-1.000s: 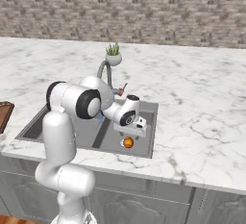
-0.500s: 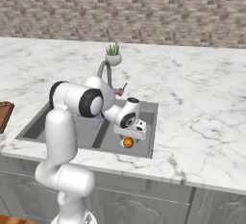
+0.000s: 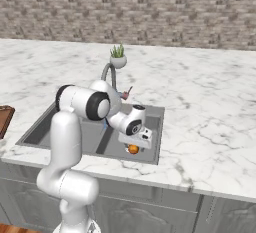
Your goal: Pick the peach from the sink and place it on the cutting board to airdry. Then turn off the sink faucet.
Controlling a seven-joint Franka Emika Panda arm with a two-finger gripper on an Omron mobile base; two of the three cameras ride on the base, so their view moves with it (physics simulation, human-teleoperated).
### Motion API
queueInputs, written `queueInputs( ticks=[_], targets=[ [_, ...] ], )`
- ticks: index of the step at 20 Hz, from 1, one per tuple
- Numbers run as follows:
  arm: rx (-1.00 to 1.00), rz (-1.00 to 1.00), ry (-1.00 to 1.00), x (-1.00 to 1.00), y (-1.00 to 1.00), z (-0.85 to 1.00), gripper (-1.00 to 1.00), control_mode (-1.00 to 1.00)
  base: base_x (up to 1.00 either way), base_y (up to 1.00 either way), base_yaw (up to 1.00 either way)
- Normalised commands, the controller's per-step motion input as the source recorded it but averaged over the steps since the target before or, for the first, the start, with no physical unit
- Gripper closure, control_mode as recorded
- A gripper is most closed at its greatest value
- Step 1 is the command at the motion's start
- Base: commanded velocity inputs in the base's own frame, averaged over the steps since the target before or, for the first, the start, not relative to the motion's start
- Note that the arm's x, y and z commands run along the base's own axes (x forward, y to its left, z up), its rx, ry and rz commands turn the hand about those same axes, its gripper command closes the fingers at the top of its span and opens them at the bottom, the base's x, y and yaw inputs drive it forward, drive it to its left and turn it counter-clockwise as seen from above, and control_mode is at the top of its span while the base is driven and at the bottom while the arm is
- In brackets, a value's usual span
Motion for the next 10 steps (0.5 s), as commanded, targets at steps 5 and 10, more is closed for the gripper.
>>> queueInputs(
  ticks=[5,10],
  targets=[
    [0.00,0.00,0.06,0.00,0.02,-0.20,1.00,-1.00,0.00,0.00,0.00],
    [0.00,0.00,0.05,0.00,0.09,-0.16,1.00,-1.00,0.00,0.00,0.00]
  ],
)
